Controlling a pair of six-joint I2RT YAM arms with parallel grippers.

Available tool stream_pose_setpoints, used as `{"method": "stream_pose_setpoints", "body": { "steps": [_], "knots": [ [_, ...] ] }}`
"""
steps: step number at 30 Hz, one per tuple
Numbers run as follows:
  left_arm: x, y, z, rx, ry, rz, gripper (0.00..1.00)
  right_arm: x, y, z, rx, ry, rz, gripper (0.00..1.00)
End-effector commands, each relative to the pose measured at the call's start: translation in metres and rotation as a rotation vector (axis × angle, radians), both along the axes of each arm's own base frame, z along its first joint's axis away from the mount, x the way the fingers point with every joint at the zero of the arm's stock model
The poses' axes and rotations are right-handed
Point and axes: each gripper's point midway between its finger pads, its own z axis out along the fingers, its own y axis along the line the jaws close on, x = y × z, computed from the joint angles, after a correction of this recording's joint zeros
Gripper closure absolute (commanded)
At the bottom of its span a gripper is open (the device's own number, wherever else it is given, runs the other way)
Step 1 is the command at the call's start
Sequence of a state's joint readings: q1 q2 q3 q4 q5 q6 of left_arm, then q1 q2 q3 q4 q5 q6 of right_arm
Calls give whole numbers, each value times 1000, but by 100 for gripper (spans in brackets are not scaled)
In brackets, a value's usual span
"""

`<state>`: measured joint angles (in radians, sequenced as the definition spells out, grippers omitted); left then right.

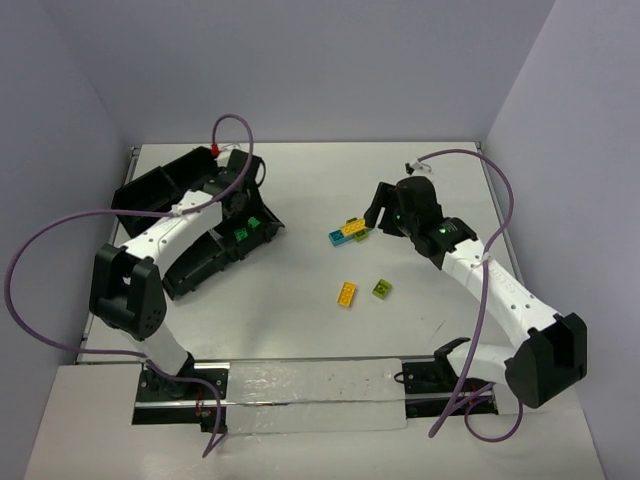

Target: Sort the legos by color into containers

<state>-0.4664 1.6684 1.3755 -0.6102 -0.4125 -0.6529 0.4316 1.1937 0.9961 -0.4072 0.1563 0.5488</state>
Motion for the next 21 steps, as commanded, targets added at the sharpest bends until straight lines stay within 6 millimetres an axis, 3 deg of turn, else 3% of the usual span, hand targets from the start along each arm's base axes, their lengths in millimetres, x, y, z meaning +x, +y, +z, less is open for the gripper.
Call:
{"method": "stream_pose_setpoints", "body": {
  "steps": [1, 5, 11, 15, 17, 21],
  "knots": [
    [-27, -102, 49, -73, -128, -297, 45, -12, -23, 2, -42, -21, -65, 24],
    [-69, -170, 23, -120, -63, -528, 32, -19, -40, 14, -28, -64, -133, 23],
    [-127, -239, -19, -156, 45, -757, 14, -24, -58, 33, -5, -128, -215, 23],
    [-148, -258, -45, -133, 102, -815, 11, -26, -60, 41, 3, -146, -222, 23],
    [-158, -263, -68, -100, 151, -841, 9, -26, -61, 42, -6, -144, -220, 23],
    [-169, -266, -89, -54, 199, -862, 9, -26, -61, 46, -4, -151, -214, 23]
  ]
}}
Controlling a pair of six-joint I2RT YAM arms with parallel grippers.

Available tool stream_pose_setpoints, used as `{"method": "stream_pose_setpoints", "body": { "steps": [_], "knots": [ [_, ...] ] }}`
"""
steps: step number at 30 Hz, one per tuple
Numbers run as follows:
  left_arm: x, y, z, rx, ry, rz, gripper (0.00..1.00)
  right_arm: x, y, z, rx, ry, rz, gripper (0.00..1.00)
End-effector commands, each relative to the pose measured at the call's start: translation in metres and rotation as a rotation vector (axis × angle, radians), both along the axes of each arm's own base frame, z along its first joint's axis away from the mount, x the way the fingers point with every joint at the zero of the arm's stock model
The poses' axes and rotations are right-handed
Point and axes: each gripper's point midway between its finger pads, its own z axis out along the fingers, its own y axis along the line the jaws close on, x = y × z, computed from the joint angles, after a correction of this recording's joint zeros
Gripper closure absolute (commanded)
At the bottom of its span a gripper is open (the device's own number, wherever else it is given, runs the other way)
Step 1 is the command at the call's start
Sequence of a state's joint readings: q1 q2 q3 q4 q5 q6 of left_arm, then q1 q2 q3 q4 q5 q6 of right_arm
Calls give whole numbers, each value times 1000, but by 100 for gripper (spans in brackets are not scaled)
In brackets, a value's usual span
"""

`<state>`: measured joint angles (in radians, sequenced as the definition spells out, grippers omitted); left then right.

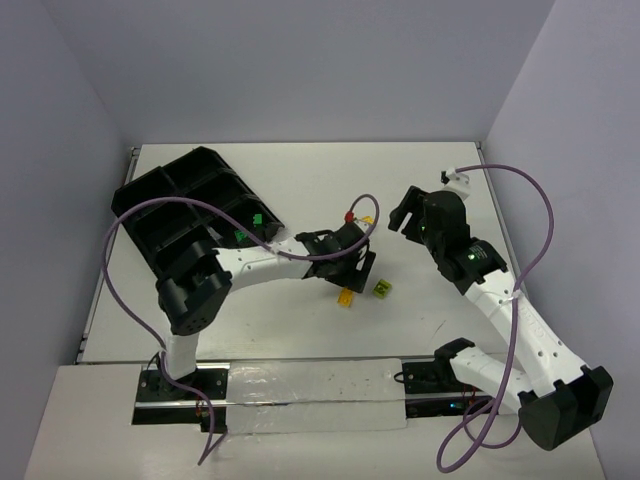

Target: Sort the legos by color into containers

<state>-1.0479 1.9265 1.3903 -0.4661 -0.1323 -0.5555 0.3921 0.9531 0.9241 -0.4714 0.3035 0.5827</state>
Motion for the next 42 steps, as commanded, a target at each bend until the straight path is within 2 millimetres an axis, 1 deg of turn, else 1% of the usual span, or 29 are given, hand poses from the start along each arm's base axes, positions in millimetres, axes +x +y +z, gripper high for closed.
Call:
{"method": "stream_pose_setpoints", "body": {
  "steps": [1, 3, 6, 7, 8, 9, 10, 11, 13, 14, 15, 17, 18, 19, 20, 22, 23, 24, 25, 27, 29, 31, 32, 35, 36, 37, 39, 40, 42],
  "knots": [
    [-3, -20, 0, -18, -4, -48, 12, 1, -7, 12, -5, -30, -30, 23],
    [-7, -24, -4, -21, 3, -57, 17, 2, -7, 14, -7, -33, -26, 23],
    [-9, -25, -13, -6, 10, -52, 30, 3, -6, 14, -6, -32, -25, 23],
    [-9, -25, -17, 7, 12, -49, 36, 4, -5, 14, -4, -31, -20, 23],
    [-8, -24, -18, 19, 7, -47, 45, 5, -3, 16, -1, -32, -14, 23],
    [-8, -25, -16, 29, 1, -43, 62, 6, -3, 15, -4, -27, -12, 23],
    [-6, -23, -17, 38, -9, -35, 62, 6, -3, 15, -4, -27, -12, 23],
    [-4, -23, -15, 46, -18, -28, 69, 6, -2, 17, -2, -31, -12, 23],
    [6, -18, 2, 69, -67, -7, 93, 7, -3, 18, -4, -39, -15, 22],
    [9, -14, 9, 84, -83, -1, 100, 7, -3, 18, -4, -40, -16, 22],
    [11, -9, 19, 86, -92, 0, 100, 7, -3, 17, -4, -39, -14, 22],
    [20, -2, 52, 34, -123, 10, 100, 8, -2, 17, -2, -38, -9, 22],
    [28, 8, 73, -2, -144, 27, 100, 8, -1, 16, -3, -38, -6, 22],
    [39, 18, 89, -34, -154, 54, 100, 9, 0, 16, -3, -37, -4, 22],
    [50, 30, 102, -62, -161, 85, 100, 9, 0, 15, -3, -37, -2, 23],
    [74, 57, 121, -97, -175, 168, 100, 10, 1, 15, -1, -39, 2, 22],
    [91, 78, 130, -111, -184, 234, 100, 10, 1, 14, -3, -39, 3, 22],
    [112, 105, 138, -123, -196, 323, 100, 10, 1, 13, -4, -40, 7, 23],
    [130, 129, 142, -130, -204, 402, 100, 11, 2, 14, -4, -42, 9, 22],
    [153, 164, 150, -142, -217, 524, 100, 12, 4, 13, -3, -44, 18, 23],
    [177, 199, 153, -147, -219, 644, 100, 12, 5, 12, 1, -44, 27, 22],
    [209, 245, 161, -162, -253, 803, 100, 13, 8, 11, 3, -40, 38, 22],
    [220, 260, 162, -167, -258, 853, 100, 13, 9, 10, 7, -39, 42, 22],
    [242, 289, 156, -157, -260, 944, 100, 13, 11, 8, 12, -36, 52, 22],
    [252, 301, 149, -151, -254, 978, 100, 13, 12, 7, 14, -33, 56, 22],
    [264, 318, 144, -152, -251, 1024, 100, 13, 13, 6, 17, -31, 62, 22],
    [275, 334, 136, -143, -246, 1065, 100, 13, 14, 4, 18, -30, 65, 22],
    [279, 346, 130, -123, -240, 1097, 100, 13, 14, 3, 18, -28, 64, 22],
    [290, 352, 116, -96, -234, 1097, 100, 13, 15, 0, 18, -20, 68, 22]
  ]
}}
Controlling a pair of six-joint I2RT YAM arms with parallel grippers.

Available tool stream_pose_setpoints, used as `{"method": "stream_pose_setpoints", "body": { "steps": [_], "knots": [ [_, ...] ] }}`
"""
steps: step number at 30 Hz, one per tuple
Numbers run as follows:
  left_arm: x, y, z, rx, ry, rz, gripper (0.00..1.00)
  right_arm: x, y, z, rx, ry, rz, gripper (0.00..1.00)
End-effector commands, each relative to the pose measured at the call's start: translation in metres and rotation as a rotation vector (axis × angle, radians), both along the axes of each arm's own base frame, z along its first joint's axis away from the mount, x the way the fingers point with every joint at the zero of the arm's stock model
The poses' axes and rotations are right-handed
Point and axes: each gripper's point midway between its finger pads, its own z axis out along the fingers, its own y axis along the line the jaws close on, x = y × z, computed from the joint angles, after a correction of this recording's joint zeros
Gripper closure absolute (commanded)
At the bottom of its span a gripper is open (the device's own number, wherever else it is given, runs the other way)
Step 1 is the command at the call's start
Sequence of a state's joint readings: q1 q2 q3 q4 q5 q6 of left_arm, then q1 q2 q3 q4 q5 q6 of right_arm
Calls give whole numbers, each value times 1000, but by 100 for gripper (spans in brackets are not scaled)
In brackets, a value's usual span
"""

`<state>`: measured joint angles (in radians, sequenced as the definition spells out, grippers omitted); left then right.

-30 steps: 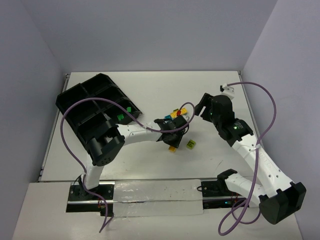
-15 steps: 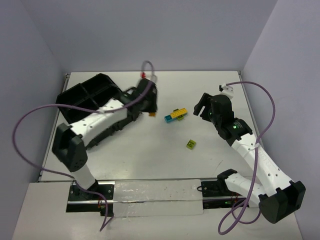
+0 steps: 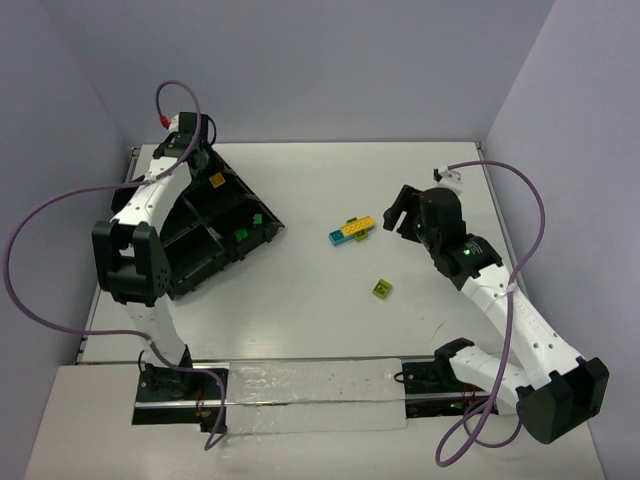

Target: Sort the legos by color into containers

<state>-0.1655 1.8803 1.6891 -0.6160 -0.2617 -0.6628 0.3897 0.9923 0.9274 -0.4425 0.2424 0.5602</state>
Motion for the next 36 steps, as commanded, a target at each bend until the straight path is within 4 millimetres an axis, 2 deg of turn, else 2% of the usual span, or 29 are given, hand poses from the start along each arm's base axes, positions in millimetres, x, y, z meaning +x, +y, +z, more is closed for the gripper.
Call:
{"method": "stream_pose_setpoints", "body": {
  "steps": [1, 5, 10, 12, 15, 16, 19, 20, 21, 23, 28, 29, 30, 31, 33, 36],
  "knots": [
    [28, 19, -3, 11, -15, 55, 100, 7, 3, 5, 13, -33, 9, 22],
    [30, 26, -28, 44, 45, 73, 97, 8, 3, 2, 9, -25, 9, 22],
    [24, 27, -43, 37, 83, 60, 72, 9, 3, 2, 7, -20, 8, 22],
    [21, 26, -39, 32, 75, 51, 65, 9, 3, 2, 7, -19, 6, 22],
    [13, 21, -32, 27, 59, 24, 37, 9, 3, 1, 3, -18, 4, 22],
    [11, 17, -24, 31, 43, 11, 32, 9, 2, 1, 2, -18, 2, 22],
    [2, -4, 2, 55, -15, -47, 24, 9, 0, 2, -4, -19, -7, 22],
    [-1, -12, 8, 64, -26, -65, 22, 9, -1, 3, -7, -20, -12, 22],
    [-6, -25, 14, 78, -34, -92, 14, 9, -3, 3, -12, -21, -20, 22],
    [-11, -32, 18, 102, -31, -104, 13, 8, -5, 4, -16, -22, -27, 22],
    [-35, -143, 29, 66, -89, -411, 14, 4, -12, 10, -20, -36, -52, 22],
    [-38, -161, 23, 58, -81, -468, 14, 4, -13, 10, -22, -36, -55, 22],
    [-46, -192, 27, 40, -92, -563, 14, 2, -15, 11, -21, -40, -62, 22],
    [-49, -210, 18, 38, -75, -615, 14, 1, -16, 12, -21, -43, -67, 22],
    [-60, -250, 12, 43, -68, -742, 14, -1, -19, 11, -23, -40, -74, 22],
    [-77, -296, -17, 63, -10, -917, 13, -5, -22, 12, -24, -42, -85, 22]
  ]
}}
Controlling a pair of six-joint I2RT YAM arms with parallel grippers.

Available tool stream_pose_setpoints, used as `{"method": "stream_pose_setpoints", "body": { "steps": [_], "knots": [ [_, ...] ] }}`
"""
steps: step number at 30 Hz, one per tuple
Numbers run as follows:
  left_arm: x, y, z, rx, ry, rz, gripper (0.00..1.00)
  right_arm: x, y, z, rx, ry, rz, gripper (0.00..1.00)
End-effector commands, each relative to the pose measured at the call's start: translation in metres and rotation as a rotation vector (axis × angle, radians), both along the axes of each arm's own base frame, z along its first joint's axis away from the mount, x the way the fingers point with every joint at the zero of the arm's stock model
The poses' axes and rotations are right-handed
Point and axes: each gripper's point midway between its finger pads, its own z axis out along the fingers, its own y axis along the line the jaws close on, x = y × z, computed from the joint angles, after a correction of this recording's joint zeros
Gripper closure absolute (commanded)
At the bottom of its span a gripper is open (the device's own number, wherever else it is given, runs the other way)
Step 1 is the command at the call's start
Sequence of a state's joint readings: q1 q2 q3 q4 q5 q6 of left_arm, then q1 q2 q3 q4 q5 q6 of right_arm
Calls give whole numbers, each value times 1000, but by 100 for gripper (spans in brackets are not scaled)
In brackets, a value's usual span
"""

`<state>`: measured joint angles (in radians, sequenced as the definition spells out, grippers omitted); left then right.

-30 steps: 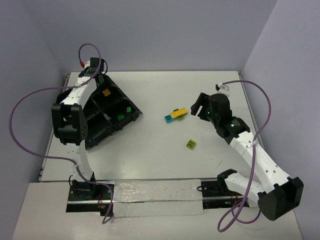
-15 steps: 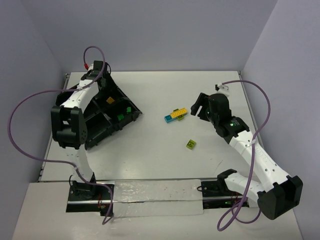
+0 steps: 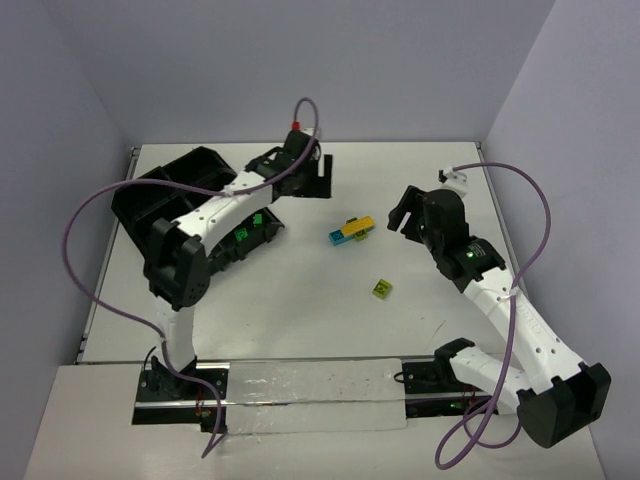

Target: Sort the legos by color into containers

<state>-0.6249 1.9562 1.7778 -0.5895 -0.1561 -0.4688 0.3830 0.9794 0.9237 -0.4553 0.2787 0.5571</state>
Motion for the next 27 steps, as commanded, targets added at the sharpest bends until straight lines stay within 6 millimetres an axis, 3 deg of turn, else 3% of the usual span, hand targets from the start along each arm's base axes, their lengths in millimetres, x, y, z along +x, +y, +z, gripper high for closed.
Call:
{"method": "stream_pose_setpoints", "body": {
  "steps": [1, 4, 11, 17, 27],
  "knots": [
    [-14, -69, -23, 31, 18, -290, 12, -4, -13, 12, -5, -38, -49, 22],
    [-23, -93, -36, 81, 11, -391, 11, -5, -15, 12, -6, -36, -55, 22],
    [-29, -122, -71, 195, -37, -531, 10, -4, -13, 10, -2, -30, -49, 22],
    [-26, -134, -83, 236, -75, -561, 12, -4, -13, 9, -5, -26, -48, 22],
    [-21, -142, -105, 260, -53, -591, 25, -6, -14, 11, -7, -28, -49, 22]
  ]
}}
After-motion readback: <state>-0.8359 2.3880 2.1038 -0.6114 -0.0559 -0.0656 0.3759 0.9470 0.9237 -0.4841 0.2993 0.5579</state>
